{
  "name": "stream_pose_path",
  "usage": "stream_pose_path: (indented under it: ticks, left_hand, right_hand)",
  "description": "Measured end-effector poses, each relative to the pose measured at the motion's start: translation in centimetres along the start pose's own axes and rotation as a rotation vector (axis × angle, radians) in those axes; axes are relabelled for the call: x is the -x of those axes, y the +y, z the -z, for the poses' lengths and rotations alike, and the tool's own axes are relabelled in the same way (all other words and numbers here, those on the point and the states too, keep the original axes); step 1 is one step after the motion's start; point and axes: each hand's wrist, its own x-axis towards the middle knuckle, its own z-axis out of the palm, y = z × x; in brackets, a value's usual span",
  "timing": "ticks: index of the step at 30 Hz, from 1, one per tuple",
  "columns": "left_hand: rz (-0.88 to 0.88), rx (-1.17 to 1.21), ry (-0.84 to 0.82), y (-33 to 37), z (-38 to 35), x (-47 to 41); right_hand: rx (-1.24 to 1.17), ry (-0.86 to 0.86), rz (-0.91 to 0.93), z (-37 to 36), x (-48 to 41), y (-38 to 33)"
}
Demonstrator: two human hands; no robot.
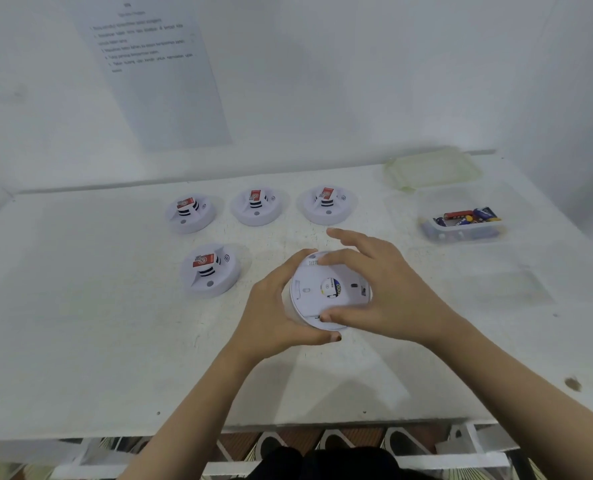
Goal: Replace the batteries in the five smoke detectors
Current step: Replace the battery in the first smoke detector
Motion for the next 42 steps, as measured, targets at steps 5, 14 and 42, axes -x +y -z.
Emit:
stream_pose_path:
  ticks: [5,14,42]
  left_hand:
    - [0.011,-0.019,-0.019,0.0,-0.1,0.3]
    - [0.027,-0.017,-0.117,0.1,0.7,0.4]
    - [0.016,-0.076,-0.117,-2.1,0.2,0.6]
  right_hand:
    - [0.037,-0.047,0.044,-0.4,0.1,0.1]
    - [-0.148,-0.184,0.050,-0.5,0.4,-0.7]
    - [0.271,-0.091,0.076,1.1,0.4,0.6]
